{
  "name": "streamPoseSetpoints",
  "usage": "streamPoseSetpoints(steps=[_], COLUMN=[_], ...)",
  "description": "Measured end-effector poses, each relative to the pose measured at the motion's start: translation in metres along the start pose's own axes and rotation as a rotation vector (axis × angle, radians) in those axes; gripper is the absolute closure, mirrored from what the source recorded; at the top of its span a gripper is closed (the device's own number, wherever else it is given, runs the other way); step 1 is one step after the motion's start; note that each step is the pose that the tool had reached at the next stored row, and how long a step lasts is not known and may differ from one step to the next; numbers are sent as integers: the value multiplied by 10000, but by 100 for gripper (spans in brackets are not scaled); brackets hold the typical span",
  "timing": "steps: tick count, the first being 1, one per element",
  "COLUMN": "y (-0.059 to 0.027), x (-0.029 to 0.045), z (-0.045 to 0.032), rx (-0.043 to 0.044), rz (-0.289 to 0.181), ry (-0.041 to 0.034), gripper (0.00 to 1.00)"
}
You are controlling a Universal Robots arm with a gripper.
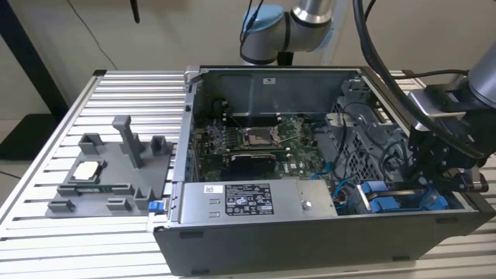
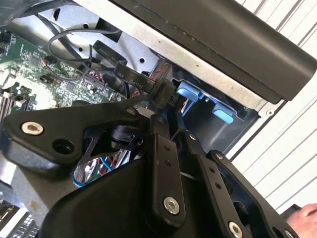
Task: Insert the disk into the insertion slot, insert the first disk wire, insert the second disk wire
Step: 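Insert the first disk wire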
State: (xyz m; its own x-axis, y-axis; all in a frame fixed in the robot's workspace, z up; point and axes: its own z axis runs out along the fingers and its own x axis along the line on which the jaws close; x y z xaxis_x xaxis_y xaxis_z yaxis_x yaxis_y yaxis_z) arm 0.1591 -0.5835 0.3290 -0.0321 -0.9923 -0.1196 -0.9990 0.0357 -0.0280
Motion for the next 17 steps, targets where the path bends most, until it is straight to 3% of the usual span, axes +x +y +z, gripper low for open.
streamPoseSetpoints(steps=[3, 4, 5, 14, 17], y=[0, 0, -2, -13, -58], x=[-2, -7, -14, -68, -88], z=[-18, -59, -110, -522, -540], rx=[-2, -1, 0, 1, -5], rz=[5, 8, 8, 8, 7], ry=[-15, -23, -5, 2, -5], gripper=[80, 80, 73, 73, 73])
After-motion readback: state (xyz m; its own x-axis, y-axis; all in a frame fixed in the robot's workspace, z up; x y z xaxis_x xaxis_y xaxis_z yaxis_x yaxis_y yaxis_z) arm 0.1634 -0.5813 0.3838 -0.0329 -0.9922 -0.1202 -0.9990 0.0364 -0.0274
